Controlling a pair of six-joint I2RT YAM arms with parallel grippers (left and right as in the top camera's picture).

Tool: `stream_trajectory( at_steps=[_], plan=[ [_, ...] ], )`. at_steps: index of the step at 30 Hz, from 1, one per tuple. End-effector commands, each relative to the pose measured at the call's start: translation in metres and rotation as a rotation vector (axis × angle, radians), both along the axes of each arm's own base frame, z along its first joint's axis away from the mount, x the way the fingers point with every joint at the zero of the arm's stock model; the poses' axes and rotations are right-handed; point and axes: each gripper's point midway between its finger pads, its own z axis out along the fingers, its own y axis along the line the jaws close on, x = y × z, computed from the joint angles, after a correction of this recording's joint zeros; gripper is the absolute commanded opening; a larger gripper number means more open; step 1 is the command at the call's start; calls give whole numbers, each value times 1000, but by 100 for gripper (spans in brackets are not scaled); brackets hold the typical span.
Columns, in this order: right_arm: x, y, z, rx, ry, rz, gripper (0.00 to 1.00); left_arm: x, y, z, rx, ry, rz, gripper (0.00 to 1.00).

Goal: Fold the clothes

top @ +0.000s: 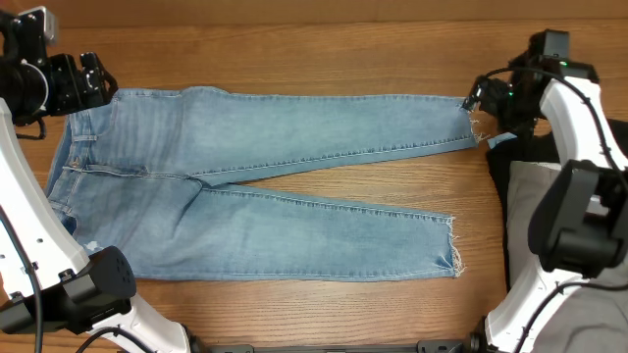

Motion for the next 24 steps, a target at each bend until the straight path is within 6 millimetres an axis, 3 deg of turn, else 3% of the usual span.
stream_trajectory(
  at_steps=[1, 5, 7, 11, 14, 18, 22, 24],
  plan=[
    [-2, 6, 102, -31, -228, 82, 100, -14, 4, 13, 31, -15, 27, 97],
    [-34, 13, 167, -44, -327, 56, 100, -25, 3, 24, 57, -32, 35, 98],
    [-57, 19, 190, -18, -338, 11, 100, -33, 6, 33, 98, -45, 56, 99],
    [-108, 35, 200, 60, -244, -48, 100, -54, 17, 51, 163, -64, 183, 100],
    [-136, 42, 184, 84, -117, -54, 93, -67, 21, 62, 206, -85, 235, 100],
    [-158, 49, 146, 126, 39, -80, 92, -74, 25, 68, 229, -92, 273, 100],
    [-182, 66, 94, 226, 201, -94, 80, -75, 28, 62, 234, -70, 284, 100],
    [-202, 70, 56, 244, 301, -114, 78, -74, 28, 57, 229, -51, 284, 100]
  ],
)
